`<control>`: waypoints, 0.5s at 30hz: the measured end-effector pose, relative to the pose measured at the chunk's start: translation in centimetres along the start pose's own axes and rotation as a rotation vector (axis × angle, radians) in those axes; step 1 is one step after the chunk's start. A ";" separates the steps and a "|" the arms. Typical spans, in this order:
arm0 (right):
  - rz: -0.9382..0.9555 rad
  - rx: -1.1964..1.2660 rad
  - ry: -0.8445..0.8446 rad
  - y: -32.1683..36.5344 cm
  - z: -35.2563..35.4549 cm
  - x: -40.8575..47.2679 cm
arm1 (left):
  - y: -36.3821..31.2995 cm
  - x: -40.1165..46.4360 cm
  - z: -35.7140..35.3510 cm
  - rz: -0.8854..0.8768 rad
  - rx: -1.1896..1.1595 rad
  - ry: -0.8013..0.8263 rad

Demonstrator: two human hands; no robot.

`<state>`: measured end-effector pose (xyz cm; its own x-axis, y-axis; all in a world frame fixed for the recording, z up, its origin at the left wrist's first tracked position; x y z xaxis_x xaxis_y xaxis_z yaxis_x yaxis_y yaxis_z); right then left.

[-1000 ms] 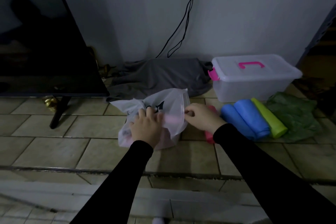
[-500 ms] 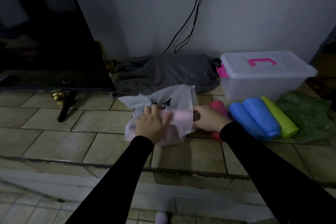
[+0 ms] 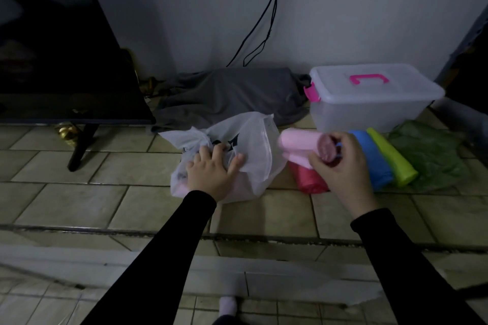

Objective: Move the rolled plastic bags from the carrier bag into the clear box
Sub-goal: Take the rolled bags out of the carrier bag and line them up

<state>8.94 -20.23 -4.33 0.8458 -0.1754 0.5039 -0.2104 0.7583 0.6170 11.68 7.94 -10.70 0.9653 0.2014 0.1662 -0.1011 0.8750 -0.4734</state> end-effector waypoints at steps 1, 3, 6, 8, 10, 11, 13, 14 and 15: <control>0.009 -0.027 -0.047 -0.3 0.4 -0.3 | 0.2 0.1 0.0 0.005 0.013 0.013; 0.012 -0.090 -0.077 -1.1 0.8 -0.9 | 0.3 0.2 -0.7 -0.030 0.098 0.052; -0.041 -0.221 0.052 -1.9 0.0 -1.7 | 0.4 0.3 -1.0 -0.040 0.114 0.067; -0.057 -0.344 0.151 -1.9 -0.9 -2.4 | 0.1 0.0 -0.2 -0.005 0.032 0.040; -0.099 -0.438 0.242 -1.9 -1.4 -2.4 | 0.0 -0.3 0.3 0.007 -0.038 0.026; -0.131 -0.494 0.301 -2.0 -1.6 -2.1 | 0.1 -0.4 0.4 0.011 -0.069 0.035; -0.175 -0.613 0.407 -1.7 -1.7 -1.4 | 0.2 -0.4 0.5 0.006 -0.129 0.063; -0.150 -0.613 0.392 -1.0 -1.7 -1.0 | 0.3 -0.3 0.5 -0.005 -0.158 0.072; -0.087 -0.559 0.330 0.3 -1.6 -0.4 | 0.4 -0.3 0.6 -0.013 -0.197 0.084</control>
<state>9.31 -18.90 -5.30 0.9731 -0.1162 0.1991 0.0767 0.9777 0.1954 11.21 8.46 -10.37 0.9838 0.1456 0.1049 -0.0469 0.7726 -0.6331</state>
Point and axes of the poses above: each hand's wrist, its own x-axis towards the middle knuckle, its own z-axis out of the back of the hand, y = z × x, the point moved 8 cm from there along x, towards the middle knuckle, and after that the axes turned 14 degrees about -x, right-handed, at the moved point
